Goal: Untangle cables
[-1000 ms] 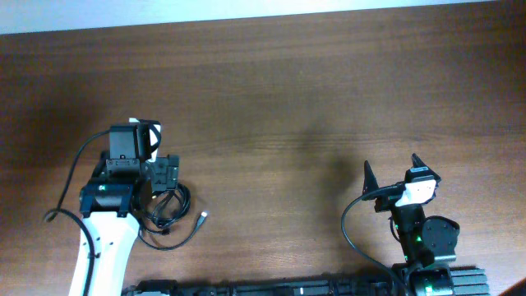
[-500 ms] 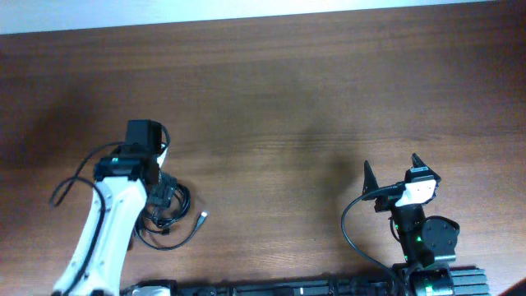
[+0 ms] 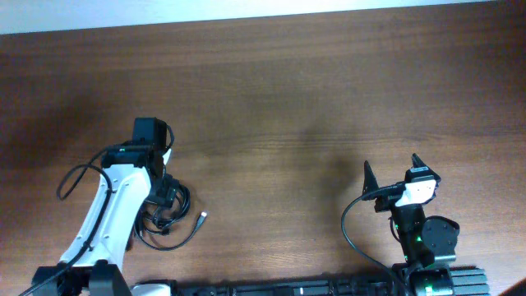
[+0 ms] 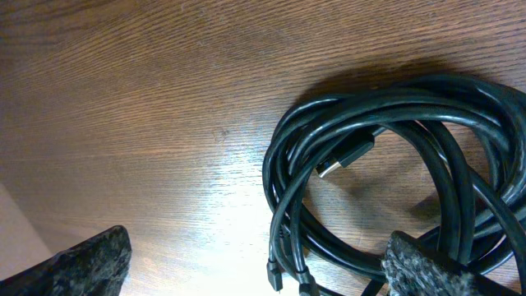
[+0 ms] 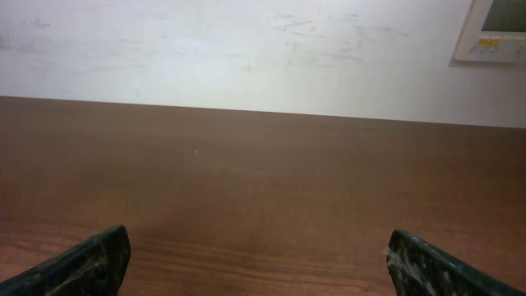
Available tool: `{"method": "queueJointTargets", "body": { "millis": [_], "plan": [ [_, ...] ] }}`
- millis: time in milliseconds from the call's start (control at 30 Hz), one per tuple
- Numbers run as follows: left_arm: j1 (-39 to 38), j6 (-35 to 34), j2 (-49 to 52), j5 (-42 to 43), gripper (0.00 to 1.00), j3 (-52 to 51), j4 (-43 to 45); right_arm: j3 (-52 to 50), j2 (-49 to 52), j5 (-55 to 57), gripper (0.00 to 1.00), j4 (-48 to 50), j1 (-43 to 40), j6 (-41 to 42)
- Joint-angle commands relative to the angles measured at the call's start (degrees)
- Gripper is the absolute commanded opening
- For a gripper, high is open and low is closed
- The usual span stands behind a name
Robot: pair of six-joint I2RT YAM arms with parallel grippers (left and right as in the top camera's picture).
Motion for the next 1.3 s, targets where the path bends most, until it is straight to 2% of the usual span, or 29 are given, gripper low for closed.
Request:
{"method": "queueJointTargets", "body": {
  "millis": [0,467,1267],
  "plan": [
    [0.4,0.7,0.5,-0.4,0.99,0.8,0.1,-0.3,0.1,0.5,0.99,-0.3,-0.2,0.2],
    [0.4,0.7,0.5,-0.3,0.99,0.8,-0.6,-0.3,0.1,0.5,0.99,-0.3,-0.2,0.2],
    [0.4,1.5,0.5,4.4,0.99,0.8,-0.3,-0.3,0.1,0.5,0.99,-0.3,-0.2,0.2]
  ]
}}
